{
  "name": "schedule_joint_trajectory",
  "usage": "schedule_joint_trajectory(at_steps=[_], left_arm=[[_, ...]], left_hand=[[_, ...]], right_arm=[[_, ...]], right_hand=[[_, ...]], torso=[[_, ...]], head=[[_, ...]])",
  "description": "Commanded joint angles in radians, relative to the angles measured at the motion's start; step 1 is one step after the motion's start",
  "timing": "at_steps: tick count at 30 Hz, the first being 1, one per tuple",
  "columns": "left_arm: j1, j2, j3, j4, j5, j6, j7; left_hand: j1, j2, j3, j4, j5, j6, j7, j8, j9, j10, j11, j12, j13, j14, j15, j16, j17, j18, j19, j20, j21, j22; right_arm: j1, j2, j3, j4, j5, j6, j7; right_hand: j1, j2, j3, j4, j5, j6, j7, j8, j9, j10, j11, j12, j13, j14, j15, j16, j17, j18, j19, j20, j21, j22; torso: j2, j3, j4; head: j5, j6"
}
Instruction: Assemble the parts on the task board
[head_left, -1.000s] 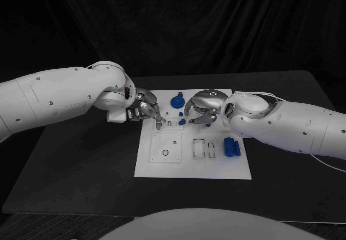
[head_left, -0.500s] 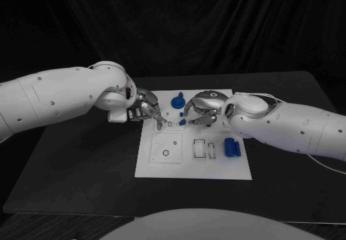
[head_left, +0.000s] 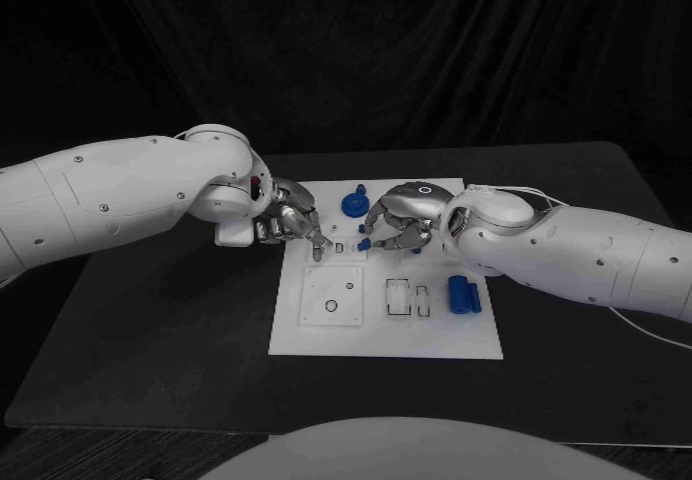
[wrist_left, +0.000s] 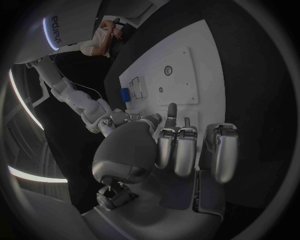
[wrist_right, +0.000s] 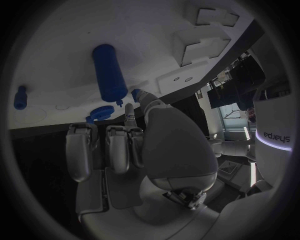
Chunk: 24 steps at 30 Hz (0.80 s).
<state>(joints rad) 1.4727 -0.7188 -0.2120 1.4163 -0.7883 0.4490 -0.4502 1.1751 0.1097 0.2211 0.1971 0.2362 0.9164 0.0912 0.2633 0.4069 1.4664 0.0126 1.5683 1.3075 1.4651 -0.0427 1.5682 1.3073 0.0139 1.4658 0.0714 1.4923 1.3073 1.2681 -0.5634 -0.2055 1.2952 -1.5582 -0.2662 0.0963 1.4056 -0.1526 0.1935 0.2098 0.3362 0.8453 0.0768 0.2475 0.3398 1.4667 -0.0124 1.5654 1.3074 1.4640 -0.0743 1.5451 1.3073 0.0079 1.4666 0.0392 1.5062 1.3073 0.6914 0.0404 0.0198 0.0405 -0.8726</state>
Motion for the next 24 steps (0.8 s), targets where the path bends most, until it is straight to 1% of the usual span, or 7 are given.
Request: schedule_joint_trajectory(at_steps=[1, 3, 8, 13, 18, 22, 24], left_arm=[[-0.002, 0.002, 0.001, 0.001, 0.007, 0.01, 0.01], [-0.003, 0.001, 0.001, 0.001, 0.007, 0.01, 0.01], [-0.003, 0.0, 0.001, 0.001, 0.007, 0.01, 0.01], [-0.004, -0.001, 0.001, 0.001, 0.007, 0.01, 0.01], [-0.005, -0.001, 0.001, 0.001, 0.007, 0.011, 0.01], [-0.006, -0.001, 0.001, 0.001, 0.007, 0.011, 0.009], [-0.007, -0.001, 0.001, 0.001, 0.007, 0.011, 0.009]], left_hand=[[0.011, 0.001, 0.003, -0.005, 0.003, 0.003, 0.005, -0.005, -0.001, 0.104, 0.007, 0.003, 0.263, 0.106, 0.008, 0.003, 0.263, 0.014, 0.028, 0.006, -0.004, 0.192], [0.011, 0.001, 0.003, -0.005, 0.003, 0.003, 0.005, -0.005, -0.001, 0.104, 0.007, 0.003, 0.263, 0.106, 0.008, 0.003, 0.263, 0.014, 0.028, 0.006, -0.004, 0.192], [0.012, 0.001, 0.004, -0.006, 0.004, 0.003, 0.005, -0.006, -0.002, 0.104, 0.007, 0.003, 0.263, 0.106, 0.008, 0.003, 0.263, 0.014, 0.028, 0.006, -0.004, 0.193], [0.012, 0.001, 0.004, -0.006, 0.004, 0.003, 0.005, -0.006, -0.002, 0.104, 0.007, 0.003, 0.263, 0.106, 0.008, 0.003, 0.263, 0.014, 0.028, 0.006, -0.004, 0.193], [0.012, 0.001, 0.004, -0.006, 0.004, 0.003, 0.005, -0.006, -0.002, 0.104, 0.007, 0.003, 0.263, 0.106, 0.008, 0.003, 0.263, 0.014, 0.028, 0.006, -0.004, 0.193], [0.012, 0.001, 0.004, -0.006, 0.004, 0.003, 0.005, -0.006, -0.002, 0.104, 0.007, 0.003, 0.263, 0.106, 0.008, 0.003, 0.263, 0.014, 0.028, 0.006, -0.004, 0.193], [0.012, 0.001, 0.004, -0.006, 0.004, 0.003, 0.005, -0.006, -0.002, 0.104, 0.007, 0.003, 0.263, 0.106, 0.008, 0.003, 0.263, 0.014, 0.028, 0.006, -0.004, 0.193]], right_arm=[[-0.004, 0.004, 0.001, -0.005, 0.008, -0.004, 0.013], [-0.005, 0.008, 0.001, -0.011, 0.015, -0.001, 0.014], [-0.008, 0.016, 0.001, -0.025, 0.032, 0.013, 0.013], [-0.01, 0.022, 0.001, -0.032, 0.037, 0.026, 0.008], [-0.012, 0.026, 0.001, -0.034, 0.038, 0.036, 0.0], [-0.012, 0.026, 0.001, -0.035, 0.039, 0.043, -0.002], [-0.013, 0.027, 0.001, -0.035, 0.039, 0.046, 0.0]], right_hand=[[0.008, 0.007, 0.008, 0.002, 0.013, 0.01, 0.001, -0.009, -0.004, 0.104, -0.006, 0.005, 0.263, 0.095, -0.003, 0.005, 0.215, 0.009, 0.071, -0.005, 0.003, 0.242], [0.011, 0.008, 0.015, 0.0, 0.045, 0.016, 0.002, -0.016, -0.012, 0.104, -0.006, 0.005, 0.263, 0.095, -0.003, 0.005, 0.215, 0.009, 0.07, -0.004, 0.002, 0.241], [0.017, 0.009, 0.029, -0.009, 0.095, 0.03, 0.003, -0.026, -0.022, 0.104, -0.004, 0.005, 0.263, 0.094, -0.002, 0.004, 0.212, 0.01, 0.068, -0.004, -0.001, 0.24], [0.017, 0.008, 0.032, -0.011, 0.102, 0.029, 0.005, -0.029, -0.025, 0.104, -0.004, 0.005, 0.263, 0.094, -0.002, 0.004, 0.212, 0.01, 0.068, -0.003, -0.002, 0.24], [0.021, 0.01, 0.042, -0.019, 0.122, 0.05, 0.01, -0.027, -0.027, 0.104, 0.001, 0.005, 0.263, 0.093, 0.002, 0.003, 0.209, 0.012, 0.064, -0.001, -0.008, 0.238], [0.016, 0.008, 0.042, -0.02, 0.116, 0.058, 0.013, -0.026, -0.027, 0.104, 0.004, 0.005, 0.263, 0.093, 0.004, 0.002, 0.208, 0.012, 0.063, 0.0, -0.009, 0.237], [0.009, 0.006, 0.04, -0.02, 0.096, 0.06, 0.015, -0.029, -0.03, 0.104, 0.006, 0.005, 0.263, 0.093, 0.006, 0.002, 0.207, 0.012, 0.064, 0.003, -0.009, 0.237]], torso=[[0.0, 0.0004, 0.0], [0.0, 0.0003, -0.0001], [0.0, 0.0001, 0.0005], [0.0, -0.0002, 0.0003], [0.0, 0.0, 0.0004], [0.0, -0.0001, 0.0005], [0.0, 0.0001, 0.0002]], head=[[0.001, 0.0], [0.001, 0.0], [0.0, 0.0], [0.001, 0.0], [0.0, 0.0], [0.0, 0.0], [0.001, 0.0]])
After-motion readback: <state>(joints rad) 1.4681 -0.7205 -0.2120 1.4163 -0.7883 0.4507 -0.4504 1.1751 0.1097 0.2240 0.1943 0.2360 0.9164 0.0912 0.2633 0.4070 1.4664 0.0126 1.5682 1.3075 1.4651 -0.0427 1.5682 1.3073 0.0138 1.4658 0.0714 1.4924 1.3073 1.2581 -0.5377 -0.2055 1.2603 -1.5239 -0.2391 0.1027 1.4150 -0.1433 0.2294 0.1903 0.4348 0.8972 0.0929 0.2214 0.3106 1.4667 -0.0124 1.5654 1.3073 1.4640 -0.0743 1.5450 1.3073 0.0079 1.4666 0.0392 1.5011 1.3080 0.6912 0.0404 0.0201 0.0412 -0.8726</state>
